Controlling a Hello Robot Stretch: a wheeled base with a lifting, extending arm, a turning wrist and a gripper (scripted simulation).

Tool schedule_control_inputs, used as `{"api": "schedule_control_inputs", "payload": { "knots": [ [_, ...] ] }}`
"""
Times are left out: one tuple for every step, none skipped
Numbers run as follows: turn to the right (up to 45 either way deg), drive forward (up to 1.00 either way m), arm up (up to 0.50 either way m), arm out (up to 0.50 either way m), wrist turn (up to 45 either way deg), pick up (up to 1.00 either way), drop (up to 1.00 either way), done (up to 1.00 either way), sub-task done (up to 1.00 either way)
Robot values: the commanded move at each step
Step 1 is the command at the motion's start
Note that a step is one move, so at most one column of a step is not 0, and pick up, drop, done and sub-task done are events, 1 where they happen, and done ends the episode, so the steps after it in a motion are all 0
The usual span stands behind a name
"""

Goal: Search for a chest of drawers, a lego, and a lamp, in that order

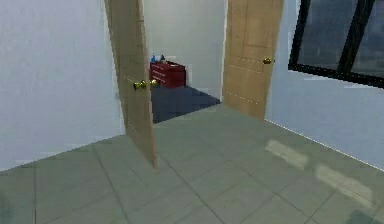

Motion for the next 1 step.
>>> {"api": "schedule_control_inputs", "payload": {
  "knots": [
    [0.0,1.00,0.00,0.00,0.0,0.00,0.00,0.00,0.00]
  ]
}}
